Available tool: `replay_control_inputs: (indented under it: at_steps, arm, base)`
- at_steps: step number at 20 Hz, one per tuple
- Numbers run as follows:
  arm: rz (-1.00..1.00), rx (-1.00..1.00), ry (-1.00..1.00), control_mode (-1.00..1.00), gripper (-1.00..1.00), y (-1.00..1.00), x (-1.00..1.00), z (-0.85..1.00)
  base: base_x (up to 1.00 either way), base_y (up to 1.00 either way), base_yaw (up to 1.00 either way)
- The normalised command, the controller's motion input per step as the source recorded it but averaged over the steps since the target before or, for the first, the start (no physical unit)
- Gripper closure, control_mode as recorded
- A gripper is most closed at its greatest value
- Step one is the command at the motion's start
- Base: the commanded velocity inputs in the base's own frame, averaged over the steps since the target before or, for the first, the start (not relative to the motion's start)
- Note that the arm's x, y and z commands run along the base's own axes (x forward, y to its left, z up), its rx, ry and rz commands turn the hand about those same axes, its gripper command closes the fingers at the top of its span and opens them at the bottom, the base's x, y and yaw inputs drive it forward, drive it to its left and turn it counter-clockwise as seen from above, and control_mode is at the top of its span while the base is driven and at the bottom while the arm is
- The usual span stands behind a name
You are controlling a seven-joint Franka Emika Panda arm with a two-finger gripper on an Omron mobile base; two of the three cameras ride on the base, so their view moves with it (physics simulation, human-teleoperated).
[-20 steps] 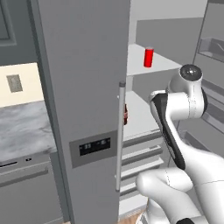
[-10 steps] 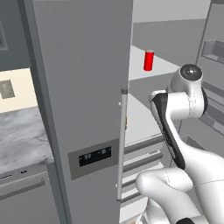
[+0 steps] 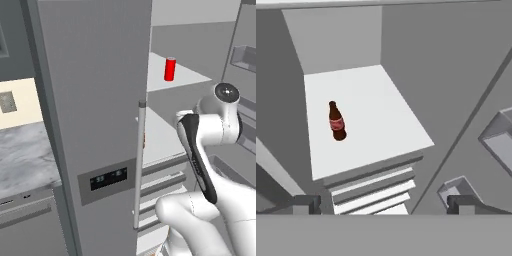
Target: Open the fridge, grab two sodas, and place both sodas inside the bowl with ice on the dining counter.
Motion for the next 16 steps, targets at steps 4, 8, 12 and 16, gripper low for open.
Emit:
replay_control_inputs:
  at_steps: [4, 8, 12, 16]
  arm:
    - [0.18, 0.02, -0.12, -1.0, -1.0, 0.02, -0.23, -0.64]
    - [0.17, 0.01, -0.13, -1.0, -1.0, 0.09, -0.06, -0.39]
    - [0.11, 0.01, -0.1, -1.0, -1.0, 0.08, 0.22, -0.08]
    - [0.07, 0.0, -0.02, -1.0, -1.0, 0.19, 0.42, -0.22]
  base:
    - [0.0, 0.0, 0.0]
    - [0.0, 0.0, 0.0]
    - [0.0, 0.0, 0.0]
    - [0.0, 0.0, 0.0]
